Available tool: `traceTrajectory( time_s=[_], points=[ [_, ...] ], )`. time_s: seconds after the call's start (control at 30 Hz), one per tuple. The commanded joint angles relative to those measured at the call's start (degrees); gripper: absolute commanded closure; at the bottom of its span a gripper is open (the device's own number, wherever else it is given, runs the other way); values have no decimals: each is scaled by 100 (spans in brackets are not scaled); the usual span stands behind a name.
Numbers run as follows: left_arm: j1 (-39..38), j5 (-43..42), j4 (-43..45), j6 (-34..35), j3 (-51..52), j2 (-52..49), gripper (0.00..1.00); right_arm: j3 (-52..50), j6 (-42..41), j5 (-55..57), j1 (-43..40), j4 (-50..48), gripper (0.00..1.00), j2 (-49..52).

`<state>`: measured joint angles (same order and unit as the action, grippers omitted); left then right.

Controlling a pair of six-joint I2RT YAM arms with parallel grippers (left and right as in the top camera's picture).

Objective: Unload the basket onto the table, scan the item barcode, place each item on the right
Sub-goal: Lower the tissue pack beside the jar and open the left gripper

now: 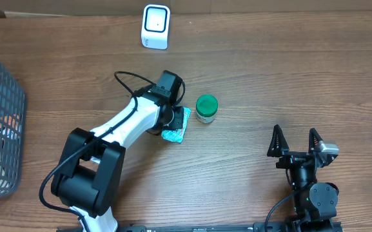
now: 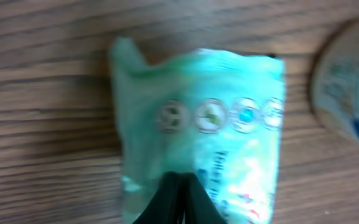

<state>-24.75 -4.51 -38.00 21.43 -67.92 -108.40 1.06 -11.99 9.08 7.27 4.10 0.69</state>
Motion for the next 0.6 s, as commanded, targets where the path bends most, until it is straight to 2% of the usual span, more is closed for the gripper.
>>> traceTrajectory(
  time_s=[0.0,0.37,0.57],
  points=[
    [398,638,-476,238,79,-566,96,-59,20,31,22,-31,0,-42],
    [603,638,-1991,-350,-2243,-501,96,-59,20,31,22,-31,0,-42],
    [603,529,-2778,-343,-2656,-501,96,-59,20,31,22,-31,0,-42]
  ],
)
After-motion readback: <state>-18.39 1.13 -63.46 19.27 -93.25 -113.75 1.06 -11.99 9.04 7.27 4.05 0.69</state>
